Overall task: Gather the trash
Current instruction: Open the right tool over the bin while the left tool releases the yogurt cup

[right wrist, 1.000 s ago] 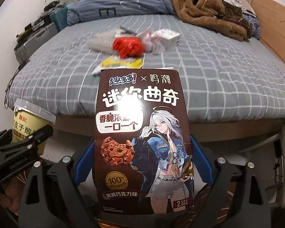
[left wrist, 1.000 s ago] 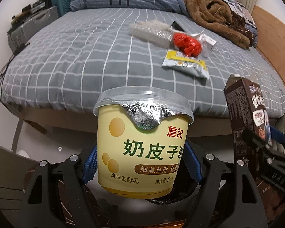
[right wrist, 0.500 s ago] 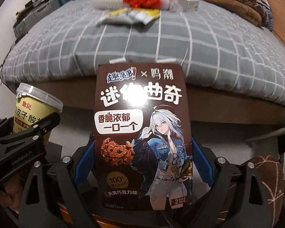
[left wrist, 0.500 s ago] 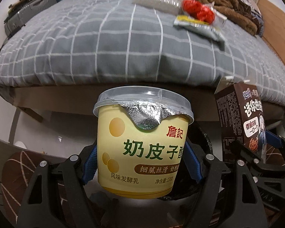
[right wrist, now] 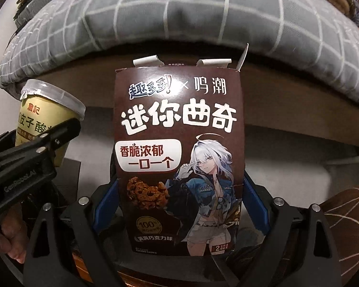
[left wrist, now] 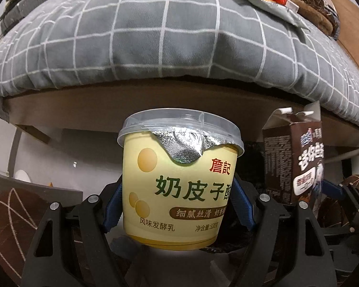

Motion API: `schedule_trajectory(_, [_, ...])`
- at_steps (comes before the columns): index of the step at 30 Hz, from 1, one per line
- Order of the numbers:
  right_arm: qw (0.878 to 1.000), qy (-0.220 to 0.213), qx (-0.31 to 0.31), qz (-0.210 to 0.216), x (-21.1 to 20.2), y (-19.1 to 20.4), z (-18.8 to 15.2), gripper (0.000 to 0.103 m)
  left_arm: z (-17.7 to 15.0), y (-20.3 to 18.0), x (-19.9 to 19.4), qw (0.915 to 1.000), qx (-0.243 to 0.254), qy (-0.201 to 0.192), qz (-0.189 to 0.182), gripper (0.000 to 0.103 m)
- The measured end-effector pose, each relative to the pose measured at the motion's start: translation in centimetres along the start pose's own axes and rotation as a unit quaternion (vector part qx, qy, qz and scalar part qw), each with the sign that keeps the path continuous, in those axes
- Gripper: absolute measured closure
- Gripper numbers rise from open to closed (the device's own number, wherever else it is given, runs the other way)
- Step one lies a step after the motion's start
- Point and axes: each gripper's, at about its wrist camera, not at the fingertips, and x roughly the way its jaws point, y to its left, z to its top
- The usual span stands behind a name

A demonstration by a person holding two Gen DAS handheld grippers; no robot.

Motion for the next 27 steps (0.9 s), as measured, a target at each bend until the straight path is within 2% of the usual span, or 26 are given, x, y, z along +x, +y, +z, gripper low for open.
schedule_trajectory(4, [1.0, 0.019, 0.003, 0.01, 1.3, -0.2, 1.1, 0.016, 0.3, 0.2, 1.0, 0.9999, -0.007, 0.014, -0.001, 0.028])
schedule_trajectory(5, [1.0, 0.021, 0.003, 0.012, 1.4, -0.3, 1.2, 0.013, 0.4, 0.3, 1.1, 0.9998, -0.009, 0.016, -0.001, 0.028])
schedule_trajectory(7, [1.0, 0.017, 0.005, 0.01, 1.5, -0.5, 1.3, 0.007, 0.4, 0.3, 1.2, 0.9998, -0.01, 0.017, -0.003, 0.028])
schedule_trajectory(13, [1.0, 0.005, -0.001, 0.01, -0.1, -0.5, 1.9, 0.007, 0.4, 0.4, 1.3, 0.9997, -0.017, 0.016, -0.004, 0.028])
schedule_trajectory(21, [0.999, -0.05, 0.007, -0.016, -4.6, -3.8, 1.6, 0.007, 0.4, -1.7, 1.1, 0.9997, 0.01, 0.018, -0.011, 0.028])
schedule_trajectory(27, [0.997, -0.056, 0.05, -0.017, -5.0, -8.0, 2.0, 0.007, 0.4, -4.5, 1.8, 0.999, 0.03, 0.023, -0.023, 0.028])
